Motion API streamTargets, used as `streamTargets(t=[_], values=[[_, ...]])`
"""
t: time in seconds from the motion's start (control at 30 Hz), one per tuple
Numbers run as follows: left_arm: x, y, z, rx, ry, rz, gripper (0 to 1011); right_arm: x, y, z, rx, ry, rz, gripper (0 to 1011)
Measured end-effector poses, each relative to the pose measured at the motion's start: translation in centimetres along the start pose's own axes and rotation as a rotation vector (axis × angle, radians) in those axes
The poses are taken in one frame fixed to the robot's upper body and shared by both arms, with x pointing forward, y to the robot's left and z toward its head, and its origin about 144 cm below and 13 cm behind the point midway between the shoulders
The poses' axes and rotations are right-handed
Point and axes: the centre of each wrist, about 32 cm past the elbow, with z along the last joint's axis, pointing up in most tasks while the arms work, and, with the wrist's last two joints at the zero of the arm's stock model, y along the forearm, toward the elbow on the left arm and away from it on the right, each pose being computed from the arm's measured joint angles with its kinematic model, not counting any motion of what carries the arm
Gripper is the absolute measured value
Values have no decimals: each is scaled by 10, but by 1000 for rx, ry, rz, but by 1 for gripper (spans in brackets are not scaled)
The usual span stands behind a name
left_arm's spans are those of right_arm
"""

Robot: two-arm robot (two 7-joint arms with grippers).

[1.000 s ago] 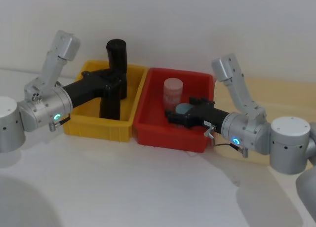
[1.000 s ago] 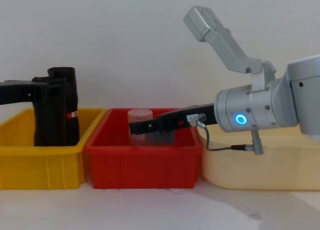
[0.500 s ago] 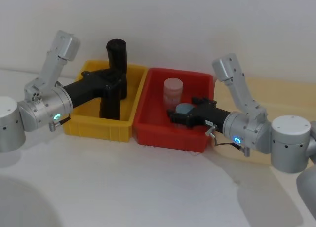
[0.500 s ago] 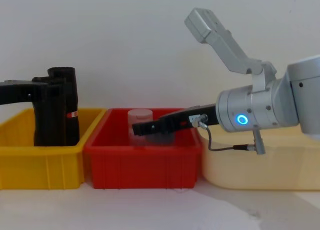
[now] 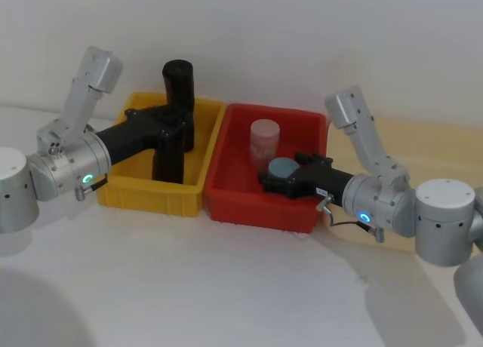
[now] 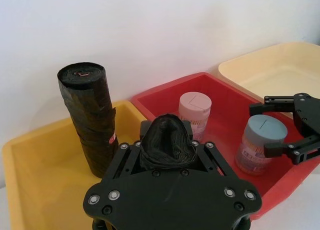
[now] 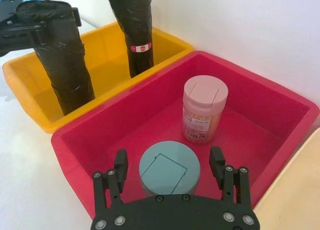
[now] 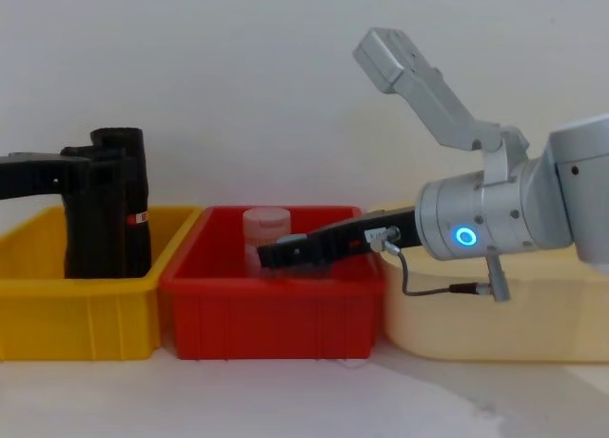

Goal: Pick up the garbage bag with the one hand and transfer it to the other hand.

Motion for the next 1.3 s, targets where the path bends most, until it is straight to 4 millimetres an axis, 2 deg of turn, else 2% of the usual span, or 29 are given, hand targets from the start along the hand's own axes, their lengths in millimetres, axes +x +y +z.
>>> streamTargets(t=[0.3, 0.5, 0.57, 0.6, 0.73, 1.3], values=[[0, 0, 0, 0, 0, 0, 323, 1, 0, -1, 2, -1, -1, 978], [0, 0, 0, 0, 0, 0, 323, 1, 0, -2, 2, -1, -1, 848], [0, 0, 0, 0, 0, 0, 323, 1, 0, -2, 2, -1, -1, 762], [0, 0, 0, 0, 0, 0, 323, 1, 0, -2, 2, -1, -1, 762], [0, 0, 0, 0, 0, 0, 323, 1, 1, -2, 2, -1, 0, 651], [0, 0, 0, 0, -4, 2, 323, 1, 1, -3, 4, -1, 1, 651]])
